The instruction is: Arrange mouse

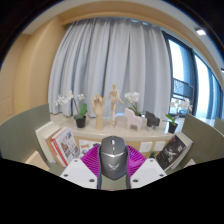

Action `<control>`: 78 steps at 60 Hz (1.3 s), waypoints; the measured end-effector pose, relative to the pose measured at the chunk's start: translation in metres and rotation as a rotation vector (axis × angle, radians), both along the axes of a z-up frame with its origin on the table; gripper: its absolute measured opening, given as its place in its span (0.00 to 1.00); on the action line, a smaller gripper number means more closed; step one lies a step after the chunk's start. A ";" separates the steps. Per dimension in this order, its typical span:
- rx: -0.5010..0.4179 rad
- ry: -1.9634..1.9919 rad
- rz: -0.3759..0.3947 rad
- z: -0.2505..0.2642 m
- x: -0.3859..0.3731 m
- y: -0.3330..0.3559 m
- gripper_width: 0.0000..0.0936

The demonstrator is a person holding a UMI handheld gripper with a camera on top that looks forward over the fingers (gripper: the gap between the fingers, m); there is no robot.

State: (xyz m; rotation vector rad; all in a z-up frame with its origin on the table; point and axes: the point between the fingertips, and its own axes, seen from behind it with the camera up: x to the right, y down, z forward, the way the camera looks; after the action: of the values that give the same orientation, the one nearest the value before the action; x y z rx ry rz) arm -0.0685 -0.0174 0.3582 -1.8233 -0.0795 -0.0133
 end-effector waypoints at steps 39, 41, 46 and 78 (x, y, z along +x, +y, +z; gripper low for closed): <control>-0.543 -0.009 -0.071 -0.364 0.075 -0.040 0.36; -0.554 -0.017 -0.067 -0.369 0.074 -0.041 0.39; -0.525 -0.013 -0.076 -0.368 0.073 -0.039 0.40; -0.520 -0.042 0.036 -0.252 0.067 -0.055 0.87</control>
State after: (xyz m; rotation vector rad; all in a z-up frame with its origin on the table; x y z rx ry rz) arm -0.0017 -0.0720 0.1057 -2.3411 -0.1570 -0.0056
